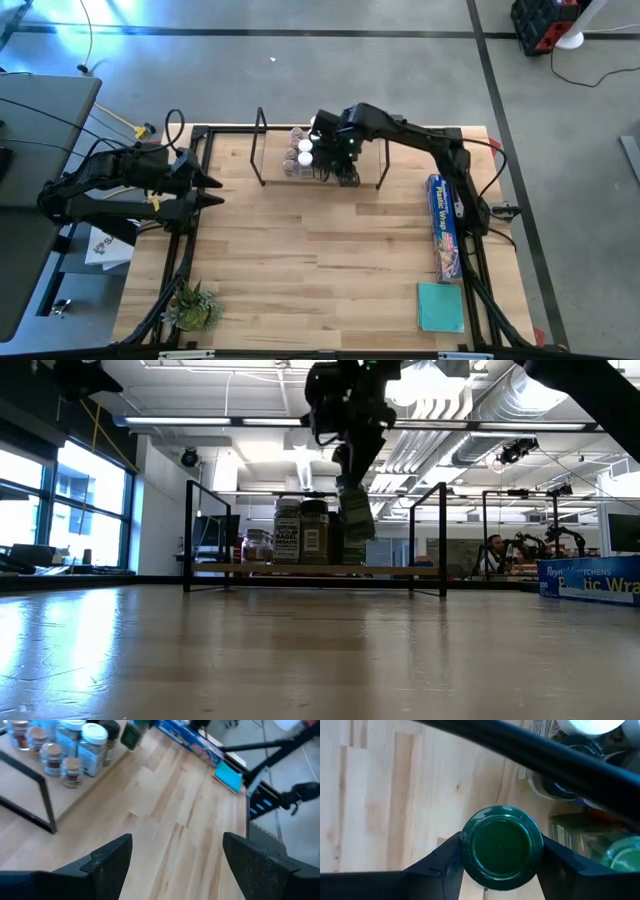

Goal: Shelf spices
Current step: Put the green seasoning bottle on the shelf aligned with the other green seasoning bottle

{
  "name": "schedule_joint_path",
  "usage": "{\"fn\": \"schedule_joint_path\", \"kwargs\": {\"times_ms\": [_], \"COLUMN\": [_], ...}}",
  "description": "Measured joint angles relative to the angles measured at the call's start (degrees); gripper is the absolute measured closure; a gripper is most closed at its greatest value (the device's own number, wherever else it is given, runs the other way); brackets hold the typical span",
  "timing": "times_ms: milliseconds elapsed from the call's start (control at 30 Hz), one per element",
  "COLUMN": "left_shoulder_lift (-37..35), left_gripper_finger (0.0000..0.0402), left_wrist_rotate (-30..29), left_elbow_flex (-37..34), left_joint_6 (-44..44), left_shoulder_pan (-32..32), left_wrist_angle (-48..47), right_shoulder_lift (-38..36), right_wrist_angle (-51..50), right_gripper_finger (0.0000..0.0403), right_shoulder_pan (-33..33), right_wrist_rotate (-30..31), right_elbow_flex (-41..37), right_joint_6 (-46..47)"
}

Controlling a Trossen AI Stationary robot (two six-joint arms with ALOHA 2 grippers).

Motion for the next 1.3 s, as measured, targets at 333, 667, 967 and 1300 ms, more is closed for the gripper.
{"fn": "schedule_joint_path", "kwargs": {"times_ms": [333, 667, 967, 1300], "left_shoulder_lift": [0.0, 0.0, 0.0, 0.0], "left_gripper_finger": [0.0095, 0.0095, 0.0095, 0.0095], "left_wrist_rotate": [-4.1, -5.8, -6.3, -6.4], "left_elbow_flex": [0.0, 0.0, 0.0, 0.0], "left_joint_6": [-1.5, -1.8, -2.3, -3.3], "left_shoulder_pan": [0.0, 0.0, 0.0, 0.0], "left_wrist_angle": [0.2, 1.0, 2.4, 2.3], "right_shoulder_lift": [-8.7, -15.0, -15.2, -15.0], "right_wrist_angle": [14.9, 27.0, 30.4, 31.9], "right_gripper_finger": [0.0214, 0.0214, 0.0185, 0.0176], "right_shoulder_pan": [-1.1, -4.0, -4.1, -4.1], "right_wrist_rotate": [-0.2, -1.0, -0.5, 4.5], "right_elbow_flex": [-18.4, -30.5, -33.1, -33.2], "right_joint_6": [-0.8, 0.8, 2.7, 2.6]}}
